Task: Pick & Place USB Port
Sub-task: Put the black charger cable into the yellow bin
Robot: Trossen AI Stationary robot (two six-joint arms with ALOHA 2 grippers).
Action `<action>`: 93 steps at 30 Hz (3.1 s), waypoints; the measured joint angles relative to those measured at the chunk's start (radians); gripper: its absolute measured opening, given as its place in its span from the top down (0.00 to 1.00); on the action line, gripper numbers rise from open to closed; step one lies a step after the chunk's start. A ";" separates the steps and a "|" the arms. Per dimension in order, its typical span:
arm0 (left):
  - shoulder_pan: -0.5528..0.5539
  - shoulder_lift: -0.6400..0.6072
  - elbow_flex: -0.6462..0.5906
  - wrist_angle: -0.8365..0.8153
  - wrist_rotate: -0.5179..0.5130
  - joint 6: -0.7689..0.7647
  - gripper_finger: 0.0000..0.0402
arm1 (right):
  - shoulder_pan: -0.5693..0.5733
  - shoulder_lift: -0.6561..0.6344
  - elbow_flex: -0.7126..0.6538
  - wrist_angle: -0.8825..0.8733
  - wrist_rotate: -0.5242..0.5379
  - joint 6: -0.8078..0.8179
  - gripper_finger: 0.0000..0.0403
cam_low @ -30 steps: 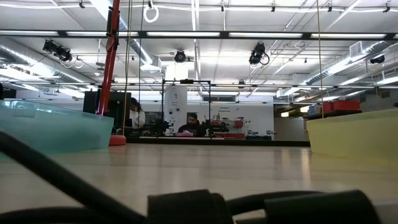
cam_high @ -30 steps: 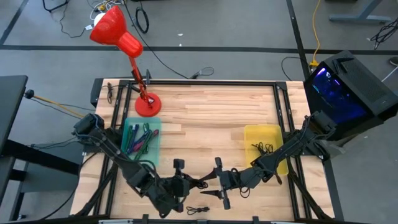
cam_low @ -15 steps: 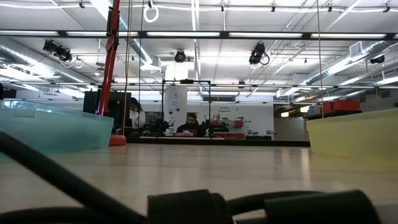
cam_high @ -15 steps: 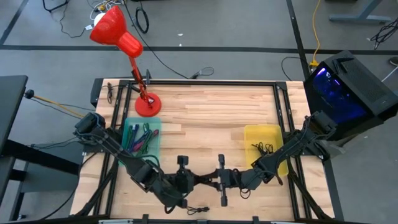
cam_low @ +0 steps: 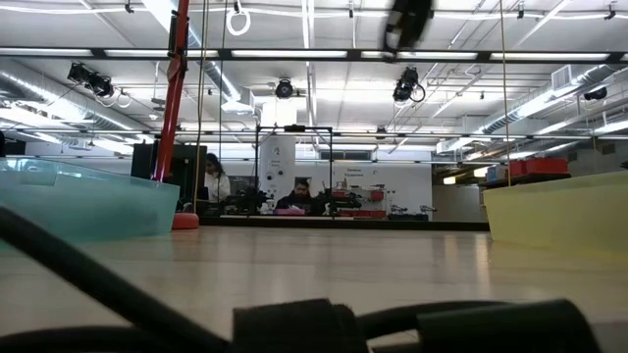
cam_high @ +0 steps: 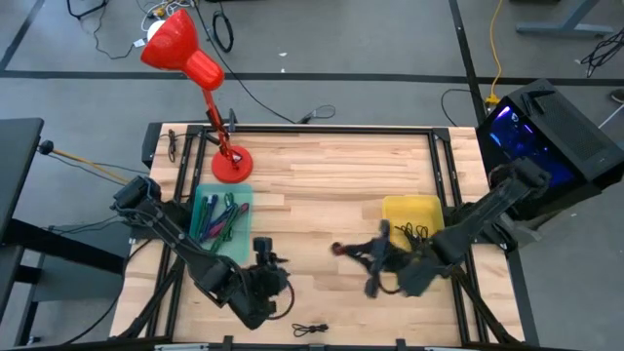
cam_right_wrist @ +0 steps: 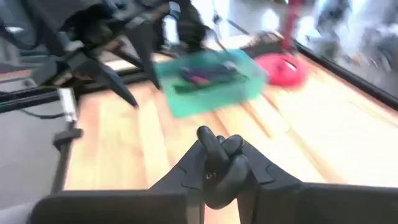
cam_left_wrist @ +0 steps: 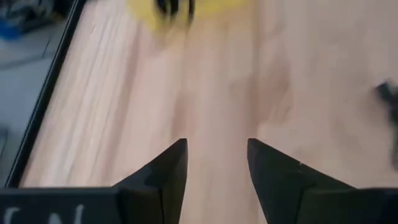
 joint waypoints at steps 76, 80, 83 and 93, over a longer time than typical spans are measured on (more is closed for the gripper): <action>-0.052 0.338 0.000 0.430 0.526 0.038 0.62 | 0.047 -0.203 0.000 -0.908 -0.228 0.859 0.47; -0.052 0.345 0.000 0.452 0.512 0.040 0.62 | 0.047 -0.203 0.000 -0.905 -0.228 0.857 0.47; -0.052 0.345 0.000 0.448 0.480 0.045 0.62 | 0.047 -0.203 -0.001 -0.900 -0.228 0.856 0.47; -0.049 0.357 -0.001 0.457 0.468 0.062 0.62 | 0.048 -0.202 -0.001 -0.891 -0.228 0.846 0.47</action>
